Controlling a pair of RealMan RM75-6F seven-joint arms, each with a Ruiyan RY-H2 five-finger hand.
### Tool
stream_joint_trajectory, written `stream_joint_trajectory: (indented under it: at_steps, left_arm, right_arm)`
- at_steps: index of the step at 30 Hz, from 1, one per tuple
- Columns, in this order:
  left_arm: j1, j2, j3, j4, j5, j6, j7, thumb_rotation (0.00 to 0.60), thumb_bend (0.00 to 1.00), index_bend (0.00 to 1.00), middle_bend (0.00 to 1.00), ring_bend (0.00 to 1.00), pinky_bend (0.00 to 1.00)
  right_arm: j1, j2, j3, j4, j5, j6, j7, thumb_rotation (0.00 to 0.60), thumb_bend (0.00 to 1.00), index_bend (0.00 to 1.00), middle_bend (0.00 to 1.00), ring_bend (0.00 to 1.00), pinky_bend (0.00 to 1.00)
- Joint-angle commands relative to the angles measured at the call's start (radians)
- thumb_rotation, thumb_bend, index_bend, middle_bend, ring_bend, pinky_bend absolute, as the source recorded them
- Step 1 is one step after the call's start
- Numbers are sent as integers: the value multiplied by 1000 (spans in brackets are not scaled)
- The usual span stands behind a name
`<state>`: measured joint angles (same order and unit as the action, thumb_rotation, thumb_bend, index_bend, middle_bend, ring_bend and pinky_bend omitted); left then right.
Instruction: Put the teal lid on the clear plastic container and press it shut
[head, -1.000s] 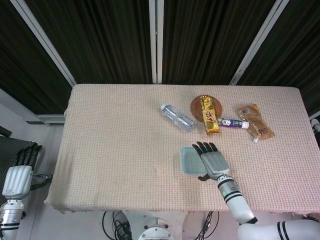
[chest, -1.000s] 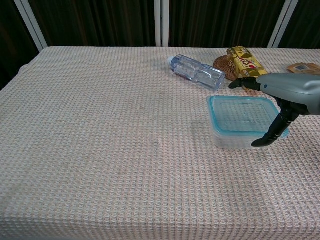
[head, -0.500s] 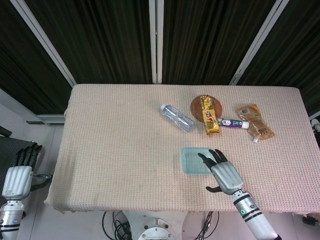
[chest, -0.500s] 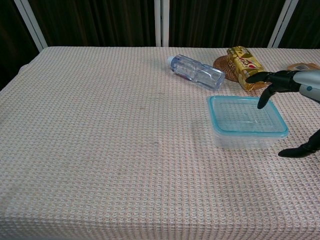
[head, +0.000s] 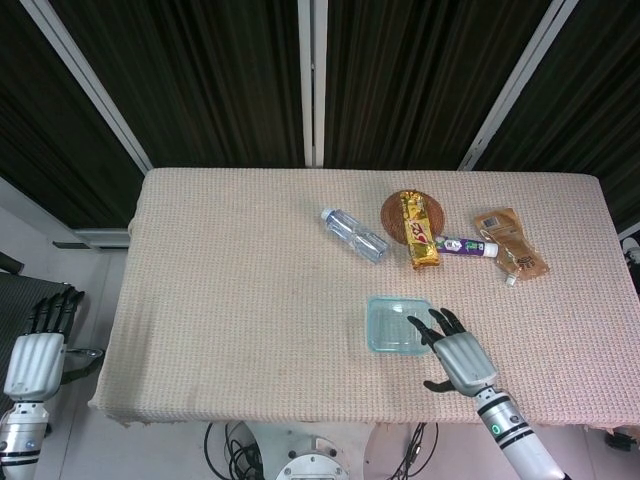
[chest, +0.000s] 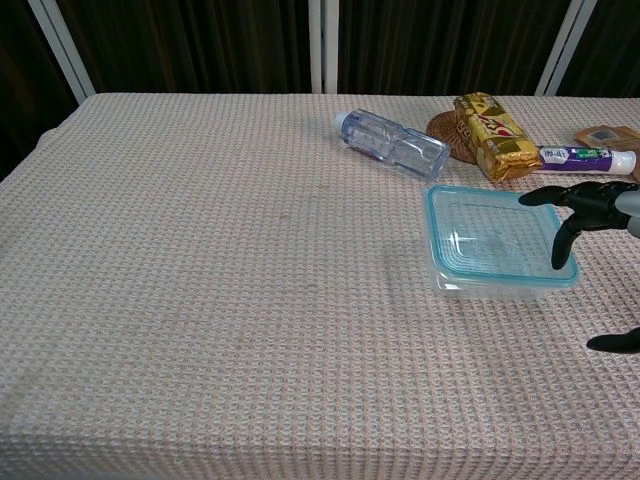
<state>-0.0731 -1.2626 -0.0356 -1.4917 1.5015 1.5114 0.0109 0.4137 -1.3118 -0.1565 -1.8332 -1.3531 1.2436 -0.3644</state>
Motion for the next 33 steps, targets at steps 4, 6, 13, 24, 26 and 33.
stream_joint_trajectory:
  at_steps: [4,6,13,24,26,33]
  left_arm:
    - [1,-3,0,5,-3,-2,-4,600,0,35,0,0,66]
    - [1,-3,0,7,-3,-2,-6,600,0,35,0,0,66]
    - [2,-1,-2,7,-2,0,-11,600,0,35,0,0,66]
    - [-3,11,-3,-12,11,5,3,600,0,35,0,0,66]
    - [-2,11,-3,-16,12,7,7,600,0,35,0,0,65]
    - [6,11,1,-17,6,10,8,600,0,35,0,0,66]
  right_arm:
    - [-6,-7,20,-2,9,-26,-15,600,0,0,330,0,0]
    - [-9,-5,25,-7,0,-28,-9,600,0,0,330,0,0]
    - [-12,46,35,-62,-68,-30,35,600,0,0,329,0,0]
    - [76,85,141,-137,-39,-111,-116,600,0,76,253,0,0]
    - [98,65,148,-135,-15,-147,-161,600,0,137,250,0,0]
    - [111,16,116,-109,-31,-207,-145,600,0,322,269,0,0]
